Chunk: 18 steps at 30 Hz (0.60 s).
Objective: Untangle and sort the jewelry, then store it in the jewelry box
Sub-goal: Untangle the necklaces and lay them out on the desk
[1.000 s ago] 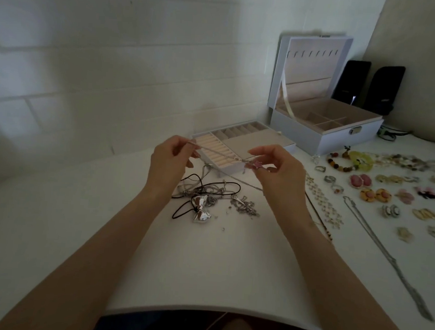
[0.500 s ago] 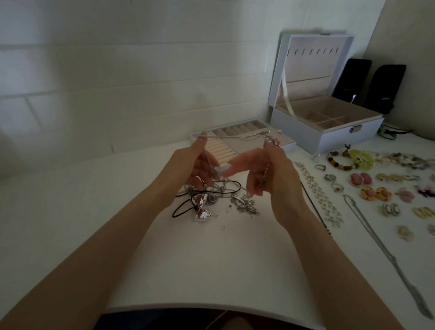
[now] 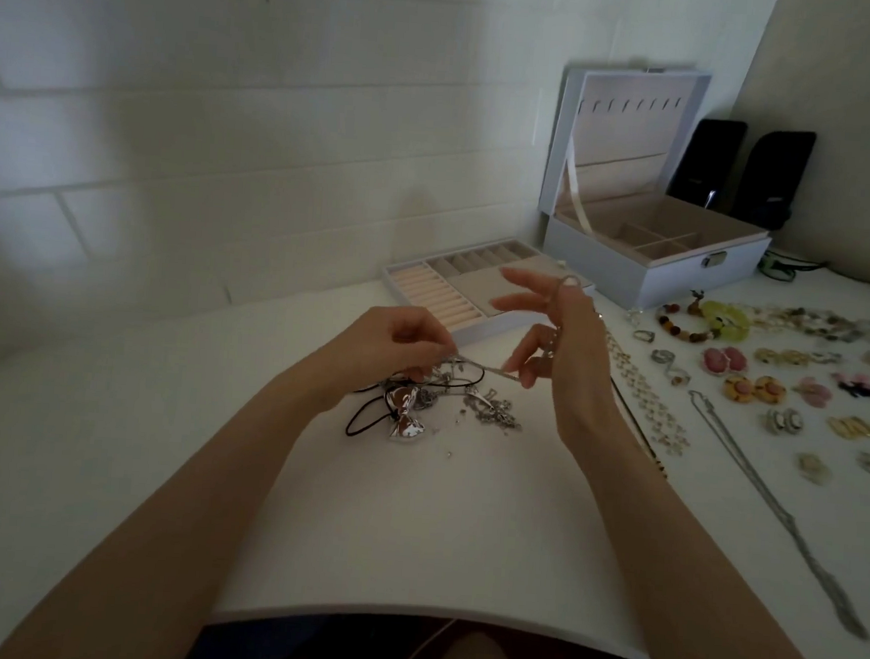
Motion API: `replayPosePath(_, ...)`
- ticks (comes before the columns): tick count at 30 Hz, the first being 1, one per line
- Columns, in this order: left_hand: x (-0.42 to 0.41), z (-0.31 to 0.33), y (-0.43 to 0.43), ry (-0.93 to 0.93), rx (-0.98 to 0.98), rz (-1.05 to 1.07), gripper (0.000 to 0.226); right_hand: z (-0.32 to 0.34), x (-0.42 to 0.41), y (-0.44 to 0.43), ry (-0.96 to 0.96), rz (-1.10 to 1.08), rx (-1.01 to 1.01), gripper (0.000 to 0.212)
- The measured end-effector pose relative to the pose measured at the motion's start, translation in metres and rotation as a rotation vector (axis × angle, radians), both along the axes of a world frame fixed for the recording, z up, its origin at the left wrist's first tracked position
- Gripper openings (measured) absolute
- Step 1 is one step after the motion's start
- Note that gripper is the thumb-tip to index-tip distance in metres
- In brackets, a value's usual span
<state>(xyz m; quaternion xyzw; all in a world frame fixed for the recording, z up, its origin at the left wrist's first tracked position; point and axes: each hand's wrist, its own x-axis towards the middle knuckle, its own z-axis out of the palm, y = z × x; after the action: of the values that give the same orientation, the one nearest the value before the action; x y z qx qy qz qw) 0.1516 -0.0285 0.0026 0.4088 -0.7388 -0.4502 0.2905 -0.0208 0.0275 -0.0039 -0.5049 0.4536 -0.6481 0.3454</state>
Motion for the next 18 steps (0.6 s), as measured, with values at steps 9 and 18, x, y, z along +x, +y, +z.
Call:
replayPosePath(9,0.002,-0.004,-0.003,0.100,-0.103,0.062,0.011,-0.006,0.005,0.000,0.501,-0.125,-0.042,0.068)
replayPosePath(18,-0.001,-0.001,-0.001,0.211,-0.149,-0.020,0.021,-0.014,0.008,-0.007,0.846,-0.077,-0.008,0.047)
